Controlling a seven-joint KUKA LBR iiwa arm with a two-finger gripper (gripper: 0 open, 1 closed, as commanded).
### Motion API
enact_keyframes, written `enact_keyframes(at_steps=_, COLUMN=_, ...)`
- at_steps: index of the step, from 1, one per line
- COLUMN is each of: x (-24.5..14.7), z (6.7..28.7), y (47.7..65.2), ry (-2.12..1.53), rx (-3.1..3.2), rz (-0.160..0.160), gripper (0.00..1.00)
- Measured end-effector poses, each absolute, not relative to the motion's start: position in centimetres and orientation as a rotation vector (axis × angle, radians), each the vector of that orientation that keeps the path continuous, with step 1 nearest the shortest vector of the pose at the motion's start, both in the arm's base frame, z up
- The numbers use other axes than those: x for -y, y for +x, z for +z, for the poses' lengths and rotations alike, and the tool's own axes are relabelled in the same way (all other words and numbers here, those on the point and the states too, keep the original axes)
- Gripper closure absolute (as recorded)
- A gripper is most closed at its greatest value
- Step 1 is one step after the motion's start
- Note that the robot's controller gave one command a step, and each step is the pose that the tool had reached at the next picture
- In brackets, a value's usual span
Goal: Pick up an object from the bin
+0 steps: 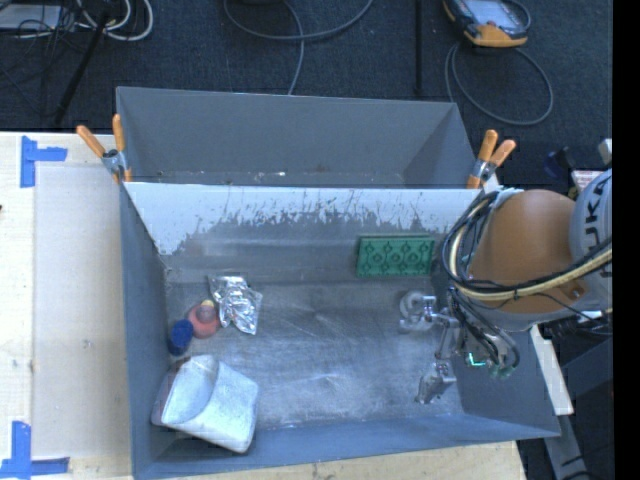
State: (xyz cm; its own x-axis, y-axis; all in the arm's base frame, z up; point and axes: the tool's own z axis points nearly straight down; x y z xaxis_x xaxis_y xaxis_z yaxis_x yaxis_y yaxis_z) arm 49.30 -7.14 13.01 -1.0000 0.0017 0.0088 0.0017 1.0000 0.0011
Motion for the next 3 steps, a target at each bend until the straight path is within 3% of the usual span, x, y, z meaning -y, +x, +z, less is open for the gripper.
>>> enact_keyframes(at_steps=1, x=7.08, z=13.31, y=49.5, ry=0.005, rx=3.14, rz=0.0, gripper=1.0)
enact_keyframes(at_steps=2, x=7.07, z=13.31, y=49.5, ry=0.005, rx=3.14, rz=0.0, gripper=0.0)
enact_keyframes(at_steps=3, x=7.07, z=13.31, y=49.5, ry=0.008, rx=3.14, rz=0.0, gripper=1.0)
